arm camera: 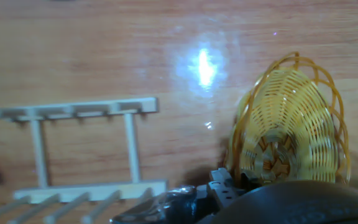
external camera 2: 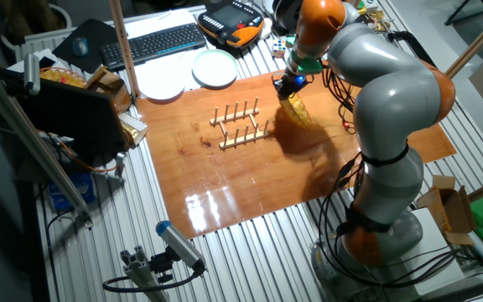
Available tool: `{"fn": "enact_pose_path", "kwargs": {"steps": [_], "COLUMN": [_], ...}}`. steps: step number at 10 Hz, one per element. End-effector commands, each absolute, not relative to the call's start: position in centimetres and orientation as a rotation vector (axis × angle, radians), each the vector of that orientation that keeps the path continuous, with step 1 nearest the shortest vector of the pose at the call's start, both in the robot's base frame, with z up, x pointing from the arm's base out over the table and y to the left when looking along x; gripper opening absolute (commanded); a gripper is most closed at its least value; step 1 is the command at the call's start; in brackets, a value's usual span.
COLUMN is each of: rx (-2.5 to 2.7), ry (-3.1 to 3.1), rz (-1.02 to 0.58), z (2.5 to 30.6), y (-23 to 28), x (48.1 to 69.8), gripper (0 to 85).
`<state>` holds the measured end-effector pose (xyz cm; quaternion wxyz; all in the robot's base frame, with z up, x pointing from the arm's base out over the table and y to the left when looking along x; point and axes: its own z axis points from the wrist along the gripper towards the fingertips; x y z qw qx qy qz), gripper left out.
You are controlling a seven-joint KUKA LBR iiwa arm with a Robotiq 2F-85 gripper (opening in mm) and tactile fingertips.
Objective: Put the dish on the dish rack
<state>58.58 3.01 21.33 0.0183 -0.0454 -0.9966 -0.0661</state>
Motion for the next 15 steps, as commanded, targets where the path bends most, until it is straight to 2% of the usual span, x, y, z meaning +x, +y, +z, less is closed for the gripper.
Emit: {"fn": "enact_pose_path", "kwargs": {"steps": [1, 5, 11, 15], "rx": [-0.123, -0.126, -0.137, -0.152], "ry": [-3.092, -3.077, -3.117, -3.108], "rz": [-0.207, -0.226, -0.171, -0.204], "z": [21.50, 22.41, 22.31, 22.31], "y": [3.21, 3.81, 3.59, 3.59], "x": [58.54, 58.02, 58.09, 58.09], "gripper": [0.7, 0.7, 0.7, 0.7]}}
